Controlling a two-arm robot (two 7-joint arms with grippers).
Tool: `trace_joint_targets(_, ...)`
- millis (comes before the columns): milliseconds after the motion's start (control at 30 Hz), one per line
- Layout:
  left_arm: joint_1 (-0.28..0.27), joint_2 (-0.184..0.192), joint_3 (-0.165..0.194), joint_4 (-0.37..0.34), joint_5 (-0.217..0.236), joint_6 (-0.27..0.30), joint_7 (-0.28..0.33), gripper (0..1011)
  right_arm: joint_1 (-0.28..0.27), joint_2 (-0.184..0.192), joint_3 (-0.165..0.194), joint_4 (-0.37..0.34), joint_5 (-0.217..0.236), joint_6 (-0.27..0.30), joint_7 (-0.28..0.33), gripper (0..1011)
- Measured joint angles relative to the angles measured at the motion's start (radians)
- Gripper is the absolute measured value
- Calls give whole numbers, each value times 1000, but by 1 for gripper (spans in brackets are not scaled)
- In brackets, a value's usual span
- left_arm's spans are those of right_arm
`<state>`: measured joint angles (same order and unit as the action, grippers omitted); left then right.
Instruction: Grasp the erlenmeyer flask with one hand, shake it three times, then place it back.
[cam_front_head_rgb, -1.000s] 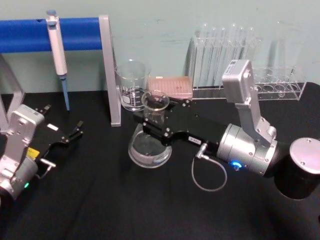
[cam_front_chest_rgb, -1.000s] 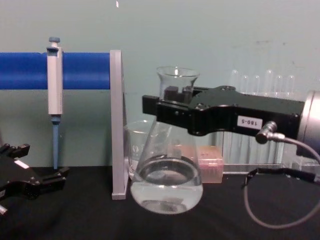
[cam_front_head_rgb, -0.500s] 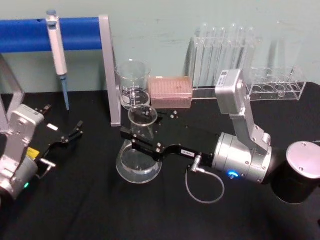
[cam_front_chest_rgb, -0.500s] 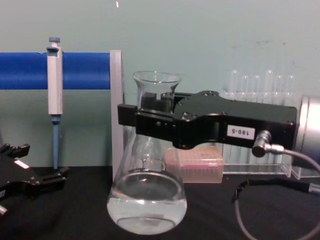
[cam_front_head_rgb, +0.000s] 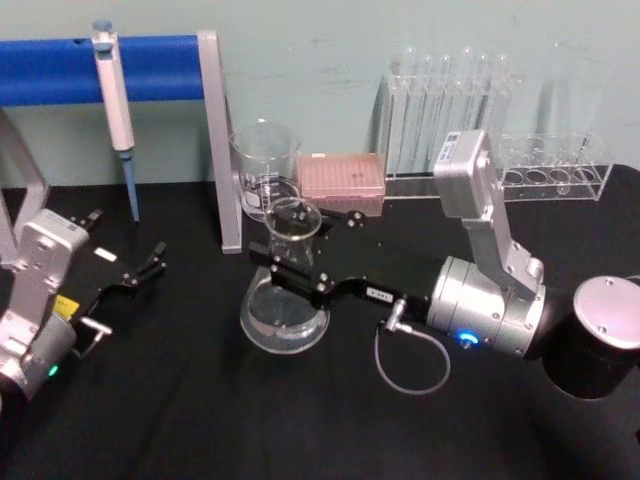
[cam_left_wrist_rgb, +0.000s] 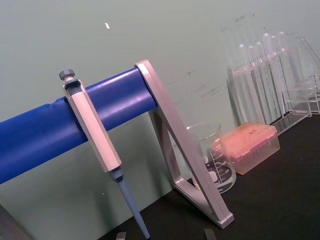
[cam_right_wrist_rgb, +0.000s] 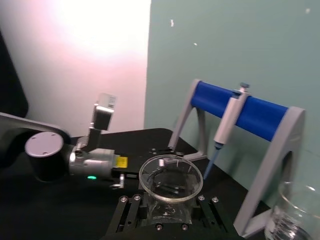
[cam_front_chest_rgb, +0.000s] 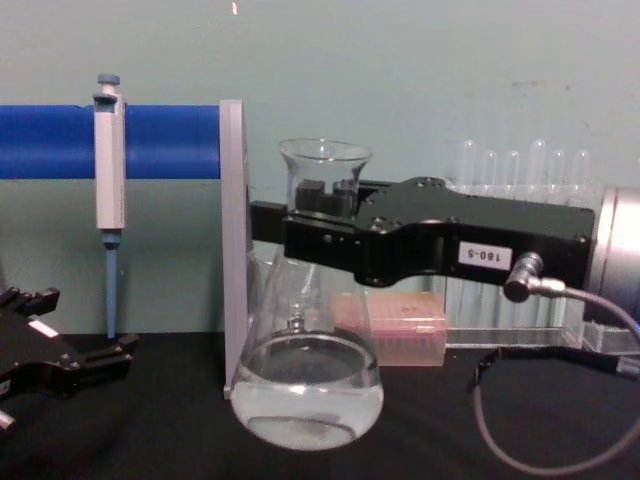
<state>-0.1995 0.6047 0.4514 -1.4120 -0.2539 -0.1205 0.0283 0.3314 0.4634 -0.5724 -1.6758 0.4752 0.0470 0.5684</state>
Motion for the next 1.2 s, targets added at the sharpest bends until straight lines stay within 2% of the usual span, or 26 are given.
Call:
trace_joint_targets(400, 0, 0, 0, 0, 0, 0, 0, 1001, 25, -23, 43, 64, -17, -7, -65, 449)
trace_joint_targets(700, 0, 0, 0, 0, 0, 0, 0, 1001, 41, -39, 93, 118, -39, -11, -114, 449)
trace_joint_targets(1200, 0, 0, 0, 0, 0, 0, 0, 1001, 41, -50, 177, 165, -71, -13, -175, 449)
